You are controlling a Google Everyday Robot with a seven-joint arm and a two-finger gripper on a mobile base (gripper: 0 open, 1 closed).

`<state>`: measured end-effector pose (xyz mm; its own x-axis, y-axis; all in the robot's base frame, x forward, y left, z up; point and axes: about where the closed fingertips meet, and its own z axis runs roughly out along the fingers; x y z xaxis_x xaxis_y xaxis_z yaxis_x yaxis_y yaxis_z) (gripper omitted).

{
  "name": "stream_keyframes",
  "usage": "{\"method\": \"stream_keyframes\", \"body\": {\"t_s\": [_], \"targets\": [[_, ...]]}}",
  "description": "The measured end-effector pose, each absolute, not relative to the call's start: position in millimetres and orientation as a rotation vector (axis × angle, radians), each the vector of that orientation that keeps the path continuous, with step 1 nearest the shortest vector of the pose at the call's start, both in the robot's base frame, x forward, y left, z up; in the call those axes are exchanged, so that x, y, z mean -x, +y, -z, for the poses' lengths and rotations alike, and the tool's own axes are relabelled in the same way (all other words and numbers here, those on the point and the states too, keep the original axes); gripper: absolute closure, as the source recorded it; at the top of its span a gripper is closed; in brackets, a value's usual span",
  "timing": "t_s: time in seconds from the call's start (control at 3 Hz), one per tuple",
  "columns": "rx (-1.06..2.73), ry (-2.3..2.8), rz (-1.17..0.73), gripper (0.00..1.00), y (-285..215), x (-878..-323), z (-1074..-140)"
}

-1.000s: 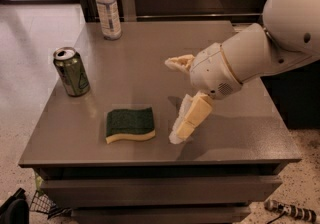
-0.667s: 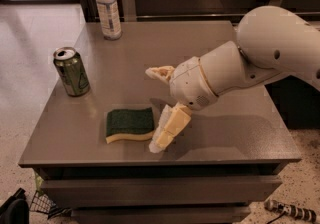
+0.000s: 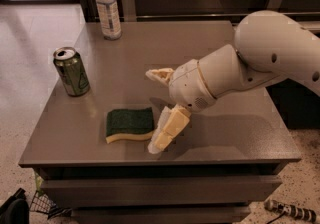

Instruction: Move sponge near blue plastic bottle

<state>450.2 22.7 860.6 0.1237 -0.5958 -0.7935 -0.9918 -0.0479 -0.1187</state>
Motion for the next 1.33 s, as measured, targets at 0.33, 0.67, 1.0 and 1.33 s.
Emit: {"method": "stream_keyframes", "body": {"t_s": [0.33,0.67,1.0,1.33], "targets": [[1.705,1.601,-0.758,0.00,31,-454,-838],[1.715,1.595,-0.771,0.00,44,-449,-826],[1.745,1.576,-0.794,0.00,63,-442,-814],[1.752,1.571,-0.795,0.14,66,-441,-813]]}}
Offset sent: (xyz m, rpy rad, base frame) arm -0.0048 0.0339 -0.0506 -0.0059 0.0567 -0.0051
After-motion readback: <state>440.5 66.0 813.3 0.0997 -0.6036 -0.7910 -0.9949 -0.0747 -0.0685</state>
